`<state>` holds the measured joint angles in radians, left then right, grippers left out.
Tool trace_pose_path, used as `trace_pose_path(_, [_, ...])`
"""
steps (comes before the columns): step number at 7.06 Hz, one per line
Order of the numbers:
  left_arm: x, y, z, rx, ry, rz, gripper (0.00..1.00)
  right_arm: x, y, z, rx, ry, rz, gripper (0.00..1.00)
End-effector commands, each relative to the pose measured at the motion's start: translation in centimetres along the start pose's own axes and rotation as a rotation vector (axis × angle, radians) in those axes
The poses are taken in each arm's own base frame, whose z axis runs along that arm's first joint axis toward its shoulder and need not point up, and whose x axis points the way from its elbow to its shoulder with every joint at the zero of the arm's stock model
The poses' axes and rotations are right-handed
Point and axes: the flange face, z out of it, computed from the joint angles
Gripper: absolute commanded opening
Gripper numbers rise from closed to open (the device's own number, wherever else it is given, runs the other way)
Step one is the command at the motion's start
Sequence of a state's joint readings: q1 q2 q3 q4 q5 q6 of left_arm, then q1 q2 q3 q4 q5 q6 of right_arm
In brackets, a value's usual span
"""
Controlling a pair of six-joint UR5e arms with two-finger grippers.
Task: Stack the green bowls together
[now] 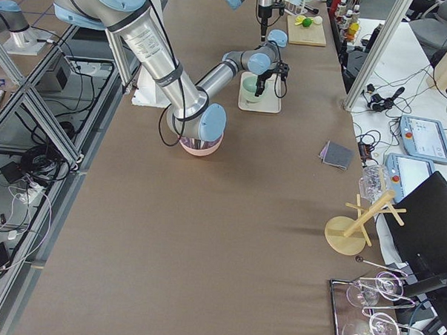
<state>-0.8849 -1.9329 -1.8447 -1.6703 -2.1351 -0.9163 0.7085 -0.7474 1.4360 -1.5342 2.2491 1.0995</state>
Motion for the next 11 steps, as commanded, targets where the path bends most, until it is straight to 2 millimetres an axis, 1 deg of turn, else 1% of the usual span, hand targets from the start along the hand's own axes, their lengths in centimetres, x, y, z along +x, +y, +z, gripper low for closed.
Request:
trace_pose_path(1, [-2.4,-1.8,-2.5,0.015,0.006,-0.051,0.98,3.6,-0.4,-5.7,-0.012,-0.052,0.062,1.00])
trace_pose_path(2, [-5.9,-3.6,-5.2,-0.016,0.003,-0.078,0.98,7.8,0.4,-8.0,0.002,-0.057,0.083,1.00])
trace_pose_path(3, [-9.1,-5.1,-7.4,-0.034,-0.060,-0.074,0.98,12.0,0.3,-9.7,0.022,-0.041,0.106,1.00])
trace_pose_path(4, [-12.0,-6.2,-9.1,-0.025,-0.084,-0.037,0.98,16.8,-0.4,-10.9,0.038,-0.009,0.114,1.00])
trace_pose_path(5, [-14.1,-6.7,-10.4,-0.003,-0.088,-0.025,0.98,22.2,-1.7,-12.6,0.063,0.024,0.072,1.00])
trace_pose_path(6, [-16.7,-6.9,-11.4,0.013,-0.097,-0.023,0.98,29.1,-2.7,-13.1,0.066,0.064,-0.015,1.00])
trace_pose_path(7, [-20.4,-6.8,-12.8,0.031,-0.112,-0.036,0.98,36.2,-3.4,-14.6,0.078,0.105,-0.090,1.00])
trace_pose_path(8, [-22.5,-7.3,-13.6,0.047,-0.108,-0.062,0.98,44.1,-3.5,-16.3,0.086,0.132,-0.110,1.00])
trace_pose_path(9, [-25.6,-8.0,-13.1,0.004,-0.052,-0.131,0.98,52.6,-1.9,-17.2,0.076,0.150,-0.131,1.00])
trace_pose_path(10, [-27.5,-8.2,-12.9,-0.012,-0.038,-0.138,0.98,58.5,-0.9,-18.4,0.081,0.158,-0.130,1.00])
trace_pose_path(11, [-31.5,-7.0,-12.9,-0.020,-0.051,-0.123,0.98,63.0,1.3,-18.9,0.085,0.160,-0.068,1.00])
